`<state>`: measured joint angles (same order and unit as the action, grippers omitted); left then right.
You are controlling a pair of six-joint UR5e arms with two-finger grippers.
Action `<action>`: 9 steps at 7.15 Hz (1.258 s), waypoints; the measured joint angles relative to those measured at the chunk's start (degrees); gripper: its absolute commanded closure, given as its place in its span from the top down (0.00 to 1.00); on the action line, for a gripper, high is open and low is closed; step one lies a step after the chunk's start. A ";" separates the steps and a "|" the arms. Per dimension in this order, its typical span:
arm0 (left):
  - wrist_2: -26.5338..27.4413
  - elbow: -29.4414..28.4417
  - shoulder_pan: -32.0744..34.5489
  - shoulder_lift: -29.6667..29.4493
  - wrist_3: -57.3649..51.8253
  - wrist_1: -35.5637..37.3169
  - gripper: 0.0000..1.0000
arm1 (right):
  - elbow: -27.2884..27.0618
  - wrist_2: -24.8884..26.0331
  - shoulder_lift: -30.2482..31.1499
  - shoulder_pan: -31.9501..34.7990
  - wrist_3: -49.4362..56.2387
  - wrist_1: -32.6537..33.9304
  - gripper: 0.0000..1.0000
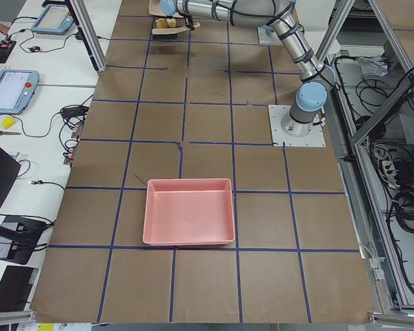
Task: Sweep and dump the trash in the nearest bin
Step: 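Bring the held brush with the left gripper to the food pieces, then sweep the bread and food chunk into the dustpan with the left gripper's brush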
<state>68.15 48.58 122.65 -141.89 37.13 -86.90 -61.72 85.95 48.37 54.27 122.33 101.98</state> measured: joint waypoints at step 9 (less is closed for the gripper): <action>-2.40 -4.36 5.31 -6.59 3.46 8.62 0.04 | -1.74 0.26 -0.15 1.71 4.14 -0.26 0.00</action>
<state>65.75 44.21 127.96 -148.49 40.59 -78.27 -63.46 86.21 48.23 55.98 126.47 101.73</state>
